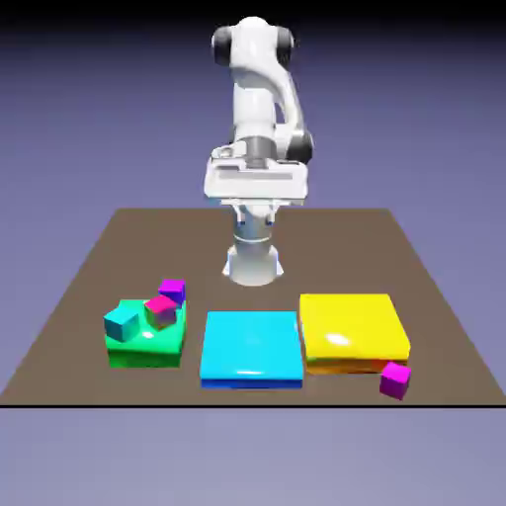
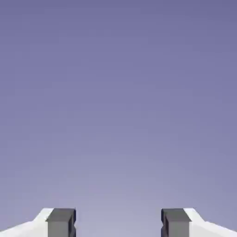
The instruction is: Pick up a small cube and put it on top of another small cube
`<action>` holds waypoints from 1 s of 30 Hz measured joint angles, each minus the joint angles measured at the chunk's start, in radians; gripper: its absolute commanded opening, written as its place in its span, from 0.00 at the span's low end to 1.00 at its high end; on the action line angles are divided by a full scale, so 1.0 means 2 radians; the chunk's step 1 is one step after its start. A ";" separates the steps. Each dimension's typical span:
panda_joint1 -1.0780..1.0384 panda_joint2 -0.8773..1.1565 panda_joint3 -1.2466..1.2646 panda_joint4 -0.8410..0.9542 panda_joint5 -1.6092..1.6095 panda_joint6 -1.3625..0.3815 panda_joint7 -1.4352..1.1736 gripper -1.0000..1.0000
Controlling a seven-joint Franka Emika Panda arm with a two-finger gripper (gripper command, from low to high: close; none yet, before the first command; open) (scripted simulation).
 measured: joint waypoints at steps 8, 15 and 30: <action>0.045 0.109 -0.043 0.099 0.074 -0.115 -0.174 0.50; 0.085 0.204 -0.081 0.185 0.138 -0.216 -0.326 0.50; 0.170 0.408 -0.161 0.370 0.277 -0.431 -0.652 0.50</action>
